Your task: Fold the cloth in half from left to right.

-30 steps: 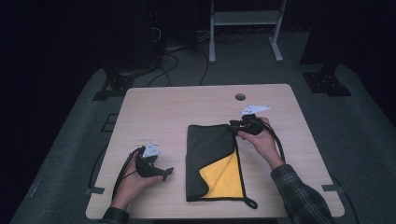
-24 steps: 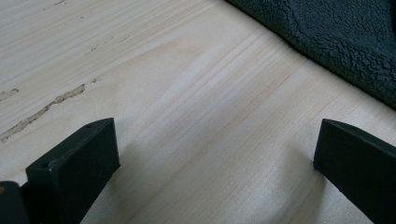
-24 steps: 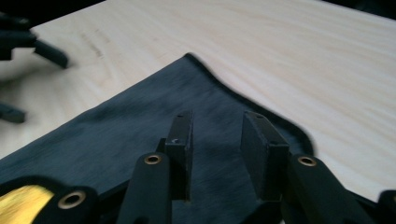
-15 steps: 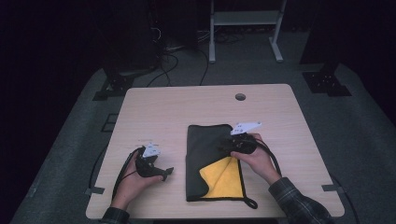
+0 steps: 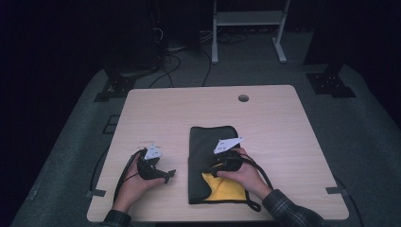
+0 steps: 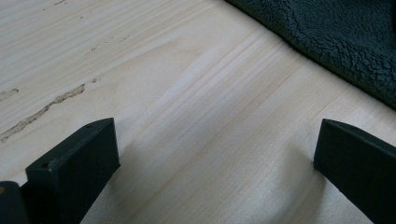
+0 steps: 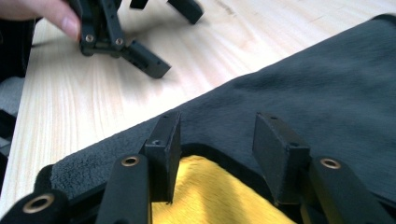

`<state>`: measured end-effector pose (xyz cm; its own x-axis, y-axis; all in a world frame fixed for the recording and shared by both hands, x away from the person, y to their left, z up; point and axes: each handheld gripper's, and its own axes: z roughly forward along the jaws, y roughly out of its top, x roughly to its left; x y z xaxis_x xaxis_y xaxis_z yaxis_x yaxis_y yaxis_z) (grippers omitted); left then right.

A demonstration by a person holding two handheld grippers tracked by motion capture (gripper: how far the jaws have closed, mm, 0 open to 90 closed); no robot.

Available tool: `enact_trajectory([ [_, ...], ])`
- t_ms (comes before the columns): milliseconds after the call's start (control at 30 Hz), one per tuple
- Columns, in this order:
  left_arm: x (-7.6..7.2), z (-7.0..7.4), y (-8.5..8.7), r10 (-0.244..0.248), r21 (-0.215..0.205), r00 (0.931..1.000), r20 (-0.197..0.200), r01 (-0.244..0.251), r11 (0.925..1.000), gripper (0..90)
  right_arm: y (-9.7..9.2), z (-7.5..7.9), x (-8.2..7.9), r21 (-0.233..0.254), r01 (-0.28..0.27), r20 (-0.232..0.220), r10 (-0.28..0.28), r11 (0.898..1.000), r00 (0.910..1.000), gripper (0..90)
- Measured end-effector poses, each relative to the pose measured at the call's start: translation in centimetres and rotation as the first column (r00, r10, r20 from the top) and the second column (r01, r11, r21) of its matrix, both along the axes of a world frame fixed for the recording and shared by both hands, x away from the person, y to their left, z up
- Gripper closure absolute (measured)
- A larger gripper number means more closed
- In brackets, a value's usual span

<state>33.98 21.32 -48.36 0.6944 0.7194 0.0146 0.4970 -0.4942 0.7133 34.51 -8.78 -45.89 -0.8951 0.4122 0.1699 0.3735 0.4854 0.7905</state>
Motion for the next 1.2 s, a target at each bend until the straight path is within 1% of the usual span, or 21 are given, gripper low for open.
enact_trajectory([
  [133, 0.0, 0.0, 0.0, -0.001, 0.002, 1.0, 0.002, 0.001, 1.0, 0.0, 1.1, -0.8, -0.2, -0.032, -0.025, -0.003, 0.025, 0.999, 0.9997, 48.4],
  [233, 0.0, 0.0, 0.0, -0.002, 0.002, 1.0, 0.002, 0.002, 1.0, 0.0, 1.5, -1.4, -0.4, -0.066, -0.032, -0.005, 0.032, 0.997, 0.9995, 46.9],
  [267, 0.0, 0.0, 0.0, -0.002, 0.002, 1.0, 0.002, 0.002, 1.0, 0.0, 1.5, -1.6, -0.4, -0.078, -0.038, 0.004, 0.038, 0.996, 0.9993, 46.6],
  [333, 0.0, 0.0, 0.0, -0.002, 0.002, 1.0, 0.002, 0.002, 1.0, 0.0, 1.6, -1.8, -0.7, -0.085, -0.045, 0.017, 0.047, 0.995, 0.9988, 45.8],
  [433, 0.0, 0.0, 0.0, -0.002, 0.002, 1.0, 0.002, 0.002, 1.0, 0.0, 1.7, -1.6, -1.0, -0.1, -0.052, 0.037, 0.056, 0.994, 0.9977, 45.7],
  [500, 0.0, 0.0, 0.0, -0.002, 0.002, 1.0, 0.002, 0.002, 1.0, 0.0, 1.8, -1.5, -1.2, -0.127, -0.061, 0.054, 0.068, 0.99, 0.9962, 48.7],
  [533, 0.0, 0.0, 0.0, -0.002, 0.002, 1.0, 0.002, 0.002, 1.0, 0.0, 1.8, -1.6, -1.3, -0.137, -0.061, 0.063, 0.07, 0.989, 0.9956, 53.3],
  [633, 0.0, 0.0, 0.0, -0.002, 0.002, 1.0, 0.002, 0.002, 1.0, 0.0, 1.8, -1.5, -1.5, -0.137, -0.065, 0.067, 0.074, 0.988, 0.995, 66.8],
  [667, 0.0, 0.0, 0.0, -0.002, 0.002, 1.0, 0.002, 0.002, 1.0, 0.0, 1.7, -1.3, -1.5, -0.135, -0.074, 0.064, 0.083, 0.988, 0.9945, 72.8],
  [700, 0.0, 0.0, 0.0, -0.002, 0.002, 1.0, 0.002, 0.002, 1.0, 0.0, 1.6, -1.2, -1.4, -0.127, -0.077, 0.054, 0.085, 0.989, 0.9949, 76.5],
  [767, 0.0, 0.0, 0.0, -0.002, 0.002, 1.0, 0.002, 0.002, 1.0, 0.0, 1.2, -1.0, -1.4, -0.109, -0.072, 0.043, 0.077, 0.991, 0.9961, 81.1],
  [833, 0.0, 0.0, 0.0, -0.002, 0.002, 1.0, 0.002, 0.002, 1.0, 0.0, 0.8, -0.6, -1.3, -0.092, -0.066, 0.039, 0.07, 0.994, 0.9968, 82.2],
  [967, 0.0, 0.0, 0.0, 0.0, 0.0, 1.0, 0.0, 0.0, 1.0, 0.0, -0.7, 0.5, -1.4, -0.034, -0.043, 0.017, 0.044, 0.998, 0.9989, 83.2],
  [1100, 0.0, 0.0, 0.0, 0.0, 0.0, 1.0, 0.001, 0.0, 1.0, 0.0, -2.5, 1.2, -1.8, 0.001, -0.028, 0.006, 0.028, 1.0, 0.9996, 83.3],
  [1200, 0.0, 0.0, 0.0, 0.0, 0.0, 1.0, 0.001, 0.0, 1.0, 0.0, -3.9, 1.6, -2.3, 0.02, -0.024, 0.005, 0.024, 1.0, 0.9997, 83.5],
])
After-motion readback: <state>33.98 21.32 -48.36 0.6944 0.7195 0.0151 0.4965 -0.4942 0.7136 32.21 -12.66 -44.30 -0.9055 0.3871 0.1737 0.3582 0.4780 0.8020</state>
